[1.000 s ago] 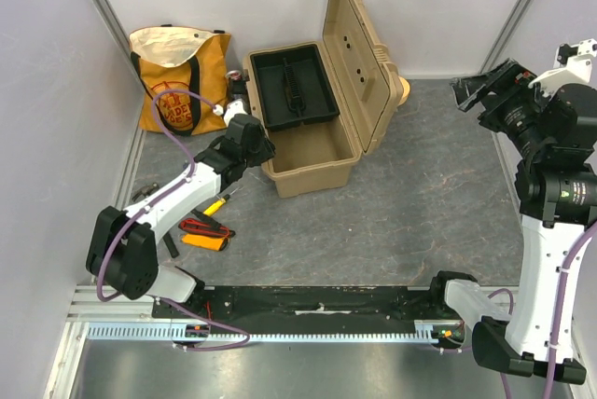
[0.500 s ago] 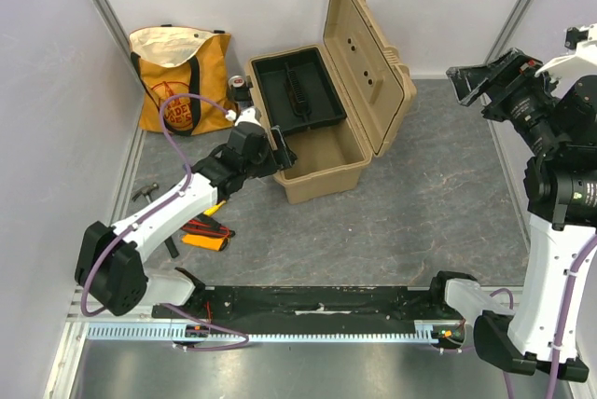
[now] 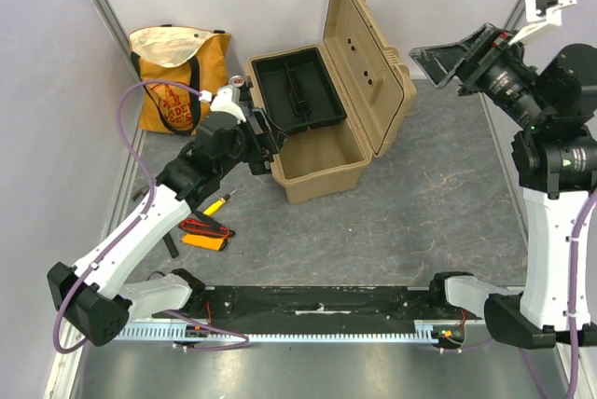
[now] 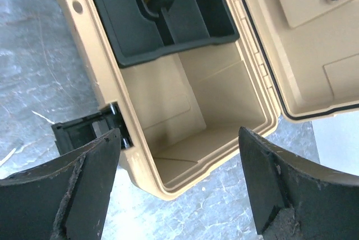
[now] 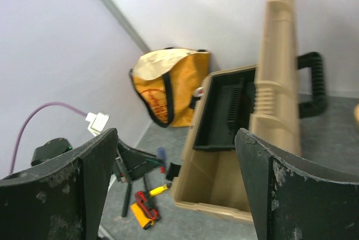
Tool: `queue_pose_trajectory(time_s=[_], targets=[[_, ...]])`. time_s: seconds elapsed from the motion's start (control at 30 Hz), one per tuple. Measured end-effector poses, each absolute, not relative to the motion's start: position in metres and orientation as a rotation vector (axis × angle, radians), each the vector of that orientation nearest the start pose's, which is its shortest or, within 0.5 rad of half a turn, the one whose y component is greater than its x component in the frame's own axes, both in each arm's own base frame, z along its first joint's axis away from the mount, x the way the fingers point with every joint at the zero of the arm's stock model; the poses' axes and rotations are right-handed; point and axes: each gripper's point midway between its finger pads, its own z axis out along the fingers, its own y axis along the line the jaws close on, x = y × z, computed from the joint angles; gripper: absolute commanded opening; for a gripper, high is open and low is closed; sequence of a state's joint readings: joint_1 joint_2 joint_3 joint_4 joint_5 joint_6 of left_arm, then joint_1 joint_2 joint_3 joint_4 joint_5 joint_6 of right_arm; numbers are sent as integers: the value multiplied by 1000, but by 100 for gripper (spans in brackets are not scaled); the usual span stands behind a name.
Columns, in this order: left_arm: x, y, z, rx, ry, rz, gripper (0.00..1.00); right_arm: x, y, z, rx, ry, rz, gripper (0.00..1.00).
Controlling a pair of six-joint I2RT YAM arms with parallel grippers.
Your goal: Pack the tool kit
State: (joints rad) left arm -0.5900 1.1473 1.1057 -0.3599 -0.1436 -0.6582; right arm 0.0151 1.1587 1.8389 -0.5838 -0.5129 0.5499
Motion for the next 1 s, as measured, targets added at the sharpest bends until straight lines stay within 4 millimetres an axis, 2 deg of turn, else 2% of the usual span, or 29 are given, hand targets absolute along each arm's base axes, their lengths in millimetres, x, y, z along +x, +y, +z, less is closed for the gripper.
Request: queue_pose_trajectory(time_s=[0.1, 0.2, 0.4, 0.53, 0.7, 0.8, 0.9, 1.0], targets=[[315, -200, 289, -174, 1989, -633, 91, 288, 135, 546, -81, 1536, 912, 91], [318, -189, 292, -185, 1984, -587, 91, 296, 164, 540, -134, 1558, 982, 91], [323, -164, 282, -224, 2016, -486, 95, 319, 233, 501, -225, 1671, 1023, 91], [326, -146, 277, -263, 2031, -431, 97, 323, 277, 473, -311, 1722, 980, 91], [323, -125, 283, -301, 2012, -397, 99, 325, 331, 437, -416, 1747, 803, 88], [320, -117, 291, -302, 1986, -389, 99, 339, 359, 401, -450, 1781, 618, 86], [317, -110, 295, -304, 1970, -381, 99, 367, 371, 358, -451, 1831, 419, 85], [316, -105, 291, -309, 1976, -364, 99, 398, 369, 320, -435, 1873, 226, 81]])
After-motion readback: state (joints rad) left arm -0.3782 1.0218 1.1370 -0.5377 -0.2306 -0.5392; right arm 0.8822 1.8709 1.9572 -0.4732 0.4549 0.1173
